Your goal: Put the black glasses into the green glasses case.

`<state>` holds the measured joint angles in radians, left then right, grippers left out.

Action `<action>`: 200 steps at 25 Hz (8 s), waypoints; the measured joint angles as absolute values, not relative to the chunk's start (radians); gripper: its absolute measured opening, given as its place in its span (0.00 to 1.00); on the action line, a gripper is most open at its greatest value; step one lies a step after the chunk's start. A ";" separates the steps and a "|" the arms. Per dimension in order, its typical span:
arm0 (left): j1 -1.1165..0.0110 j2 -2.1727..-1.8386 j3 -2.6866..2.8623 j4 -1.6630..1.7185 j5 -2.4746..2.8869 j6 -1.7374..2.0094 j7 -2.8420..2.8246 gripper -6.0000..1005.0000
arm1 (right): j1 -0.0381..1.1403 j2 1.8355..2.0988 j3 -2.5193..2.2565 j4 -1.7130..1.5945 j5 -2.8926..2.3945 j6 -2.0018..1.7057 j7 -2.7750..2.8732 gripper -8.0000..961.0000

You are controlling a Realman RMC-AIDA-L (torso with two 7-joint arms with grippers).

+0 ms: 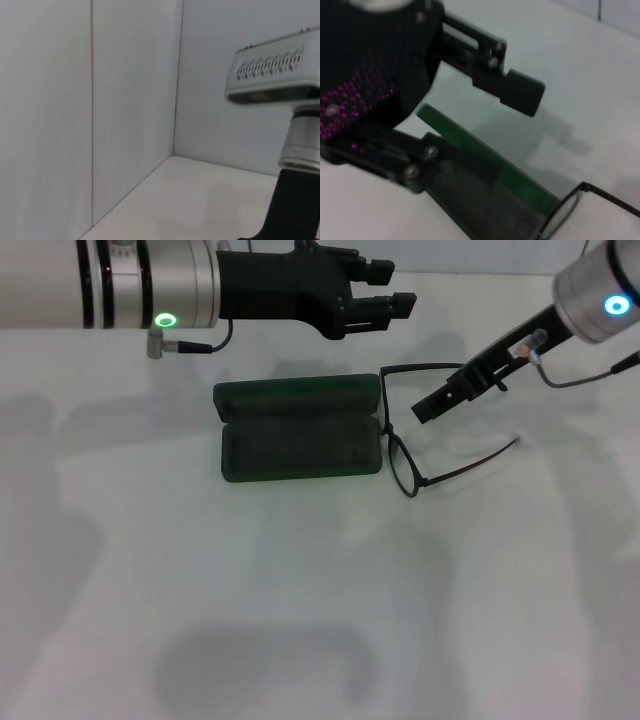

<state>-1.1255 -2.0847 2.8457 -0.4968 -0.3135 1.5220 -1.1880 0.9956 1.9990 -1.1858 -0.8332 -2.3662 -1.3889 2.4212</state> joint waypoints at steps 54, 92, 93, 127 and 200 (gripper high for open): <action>-0.970 -2.053 2.846 -0.610 -0.733 1.431 -1.055 0.72 | 1.115 2.028 -1.612 -0.591 -2.239 -1.033 2.646 0.53; -1.025 -2.085 2.845 -0.580 -0.735 1.382 -1.051 0.72 | 0.982 2.024 -1.571 -0.735 -2.407 -1.036 2.611 0.38; -1.026 -2.085 2.845 -0.579 -0.735 1.382 -1.051 0.72 | 0.982 2.025 -1.571 -0.735 -2.406 -1.035 2.608 0.37; -0.978 -2.084 2.846 -0.537 -0.681 1.514 -1.127 0.71 | 0.678 2.020 -1.500 -1.076 -2.331 -0.971 2.311 0.12; -1.186 -2.088 2.845 -0.262 -0.220 1.446 -1.443 0.71 | 0.477 2.024 -1.191 -0.489 -1.319 -1.919 0.543 0.13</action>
